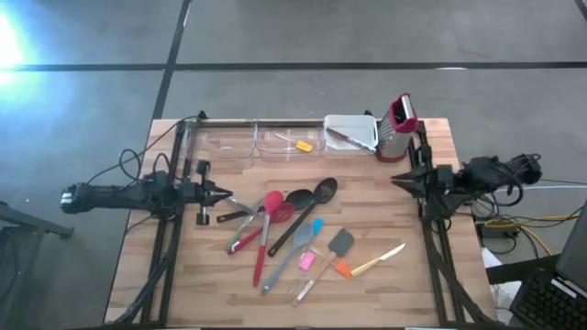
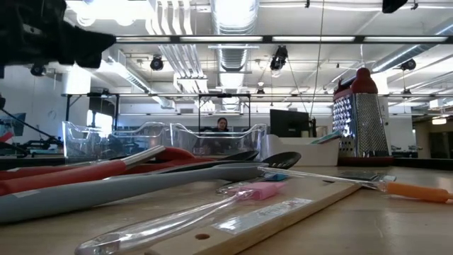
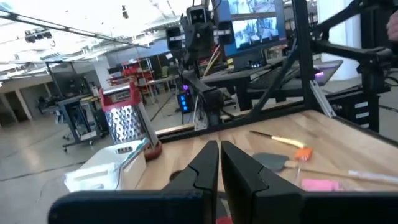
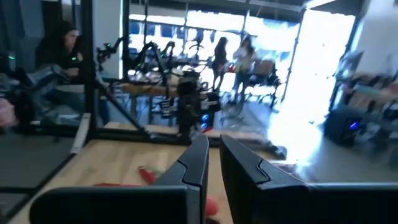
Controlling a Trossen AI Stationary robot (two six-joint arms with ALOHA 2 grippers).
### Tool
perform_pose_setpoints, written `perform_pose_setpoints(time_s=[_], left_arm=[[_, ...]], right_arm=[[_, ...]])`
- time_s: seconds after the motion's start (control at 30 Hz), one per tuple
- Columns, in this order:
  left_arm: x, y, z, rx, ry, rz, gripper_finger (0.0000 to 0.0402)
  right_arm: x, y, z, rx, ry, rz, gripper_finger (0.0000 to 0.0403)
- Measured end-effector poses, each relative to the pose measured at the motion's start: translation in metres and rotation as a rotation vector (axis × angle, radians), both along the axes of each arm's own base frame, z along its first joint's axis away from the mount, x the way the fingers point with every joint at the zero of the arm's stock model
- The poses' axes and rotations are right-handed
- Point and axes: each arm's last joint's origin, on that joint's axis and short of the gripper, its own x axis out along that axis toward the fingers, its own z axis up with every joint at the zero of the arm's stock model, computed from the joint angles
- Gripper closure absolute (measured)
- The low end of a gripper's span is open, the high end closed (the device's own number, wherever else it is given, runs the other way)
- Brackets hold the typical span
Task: Pick & Place Kitchen Items
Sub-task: Put the blue serving spoon into the left transparent bin
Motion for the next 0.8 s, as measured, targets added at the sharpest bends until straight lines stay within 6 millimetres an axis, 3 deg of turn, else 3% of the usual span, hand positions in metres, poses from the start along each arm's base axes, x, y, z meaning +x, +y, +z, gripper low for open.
perform_pose_setpoints(time_s=[0.2, 0.4, 0.57, 0.8], left_arm=[[0.020, -0.005, 0.025, -0.020, 0.146, -0.038, 0.0378], [0.052, -0.021, 0.057, -0.121, 0.323, -0.083, 0.0378], [0.081, -0.059, 0.079, -0.087, 0.416, -0.107, 0.0386], [0.119, -0.118, 0.098, -0.105, 0.435, 0.032, 0.0389]], right_arm=[[-0.019, -0.010, 0.002, -0.107, -0.071, -0.119, 0.0369], [-0.031, -0.016, 0.005, -0.080, -0.120, -0.165, 0.0369], [-0.033, -0.016, 0.005, -0.075, -0.129, -0.166, 0.0369], [-0.029, -0.015, 0.005, -0.081, -0.109, -0.164, 0.0369]])
